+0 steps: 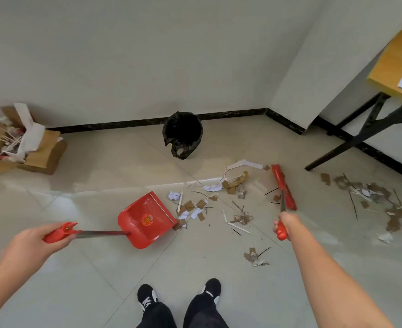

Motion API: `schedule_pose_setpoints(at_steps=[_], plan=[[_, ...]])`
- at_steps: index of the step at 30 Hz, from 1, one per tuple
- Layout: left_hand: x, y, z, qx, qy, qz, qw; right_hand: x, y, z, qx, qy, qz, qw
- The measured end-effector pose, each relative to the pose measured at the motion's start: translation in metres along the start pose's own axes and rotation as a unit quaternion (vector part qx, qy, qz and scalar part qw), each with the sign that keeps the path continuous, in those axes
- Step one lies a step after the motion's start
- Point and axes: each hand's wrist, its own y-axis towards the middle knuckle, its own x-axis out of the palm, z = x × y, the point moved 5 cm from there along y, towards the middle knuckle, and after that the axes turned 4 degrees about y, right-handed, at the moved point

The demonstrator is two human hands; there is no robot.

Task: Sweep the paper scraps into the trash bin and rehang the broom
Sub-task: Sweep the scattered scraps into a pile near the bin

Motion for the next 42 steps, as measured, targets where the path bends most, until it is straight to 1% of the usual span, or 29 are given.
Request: schedule_pose_setpoints(at_steps=[2,3,5,8,9,12,18,20,23,25,26,29,32,36,39,42], plan=[[-0.004,0.014,-0.006,-0.008,0.035,-0.015,0.999,0.014,0.009,-0.008,-0.007,0.008,0.006,1.0],[-0.005,0.016,-0.005,-0.022,0.043,-0.036,0.998,0.02,0.012,-0.011,-0.01,0.006,0.009,1.0],[-0.005,0.028,-0.008,-0.039,0.029,-0.035,0.998,0.033,0.015,-0.019,-0.018,0.005,0.016,1.0],[-0.016,0.039,0.003,0.005,0.056,-0.028,0.998,0.049,0.006,-0.025,-0.027,-0.025,0.018,0.999],[-0.017,0.046,0.006,0.013,0.043,-0.024,0.999,0.056,-0.002,-0.02,-0.021,-0.054,0.016,0.998],[-0.028,0.062,0.023,0.042,0.07,-0.043,0.996,0.075,-0.036,0.005,-0.014,-0.155,0.001,0.988],[-0.048,0.098,0.015,0.088,0.102,-0.063,0.989,0.128,-0.105,0.073,0.0,-0.204,-0.029,0.979],[-0.046,0.106,0.008,0.092,0.116,-0.102,0.984,0.146,-0.133,0.09,0.011,-0.23,-0.041,0.972],[-0.038,0.114,-0.008,0.109,0.158,-0.184,0.964,0.172,-0.178,0.101,0.008,-0.253,-0.057,0.966],[-0.041,0.119,-0.013,0.123,0.167,-0.201,0.957,0.184,-0.202,0.102,-0.006,-0.253,-0.047,0.966],[-0.045,0.123,-0.015,0.129,0.165,-0.195,0.958,0.19,-0.214,0.103,-0.014,-0.248,-0.04,0.968],[-0.056,0.13,-0.019,0.151,0.173,-0.166,0.959,0.206,-0.248,0.112,-0.036,-0.207,-0.013,0.978],[-0.061,0.137,-0.022,0.171,0.192,-0.134,0.957,0.231,-0.264,0.111,-0.062,-0.166,0.007,0.984],[-0.059,0.144,-0.02,0.196,0.209,-0.096,0.953,0.271,-0.247,0.076,-0.07,-0.119,0.022,0.99],[-0.051,0.15,-0.027,0.21,0.212,-0.104,0.949,0.296,-0.225,0.046,-0.056,-0.09,0.011,0.994],[-0.047,0.156,-0.041,0.219,0.219,-0.106,0.945,0.318,-0.209,0.039,-0.025,-0.104,-0.01,0.994]])
